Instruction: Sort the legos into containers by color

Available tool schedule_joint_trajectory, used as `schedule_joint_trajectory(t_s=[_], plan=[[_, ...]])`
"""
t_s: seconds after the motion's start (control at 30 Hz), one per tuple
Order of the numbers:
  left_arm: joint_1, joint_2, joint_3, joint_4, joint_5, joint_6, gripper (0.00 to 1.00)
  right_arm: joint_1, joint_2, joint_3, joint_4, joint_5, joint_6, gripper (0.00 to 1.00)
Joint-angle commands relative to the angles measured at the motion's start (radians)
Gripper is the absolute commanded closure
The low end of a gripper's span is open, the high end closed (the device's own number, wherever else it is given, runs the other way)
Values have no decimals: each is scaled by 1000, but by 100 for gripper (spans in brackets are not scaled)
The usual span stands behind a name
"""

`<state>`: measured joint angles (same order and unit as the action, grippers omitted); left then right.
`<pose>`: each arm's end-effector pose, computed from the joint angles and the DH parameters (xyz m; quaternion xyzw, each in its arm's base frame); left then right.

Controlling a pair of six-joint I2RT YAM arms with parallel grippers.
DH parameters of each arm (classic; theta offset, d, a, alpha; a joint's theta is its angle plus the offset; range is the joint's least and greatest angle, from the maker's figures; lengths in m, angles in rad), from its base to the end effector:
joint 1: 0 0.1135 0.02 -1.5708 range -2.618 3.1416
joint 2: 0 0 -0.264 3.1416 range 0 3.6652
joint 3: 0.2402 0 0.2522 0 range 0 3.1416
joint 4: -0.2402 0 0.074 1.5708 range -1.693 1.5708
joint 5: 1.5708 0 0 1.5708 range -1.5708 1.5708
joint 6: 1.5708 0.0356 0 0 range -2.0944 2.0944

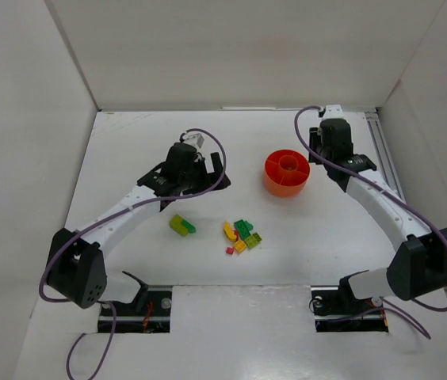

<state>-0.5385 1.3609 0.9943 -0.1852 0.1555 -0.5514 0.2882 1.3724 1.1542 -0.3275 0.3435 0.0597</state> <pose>0.2617 -0.1628 0.2827 0.0323 0.8706 -0.3101 0.3807 0.3025 0.0772 0.3221 -0.0146 0.8626 -0.0631 0.5017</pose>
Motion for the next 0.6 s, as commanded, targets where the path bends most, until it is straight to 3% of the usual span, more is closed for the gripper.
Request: schedule_joint_trajectory(t_s=[0.0,0.57], plan=[[-2,-65,32,21,-4,10,0,-7,13,-7,77,-55,8,100],[-2,-86,3,21,-13,10,0,-7,99,-16,113,-126,37,100]])
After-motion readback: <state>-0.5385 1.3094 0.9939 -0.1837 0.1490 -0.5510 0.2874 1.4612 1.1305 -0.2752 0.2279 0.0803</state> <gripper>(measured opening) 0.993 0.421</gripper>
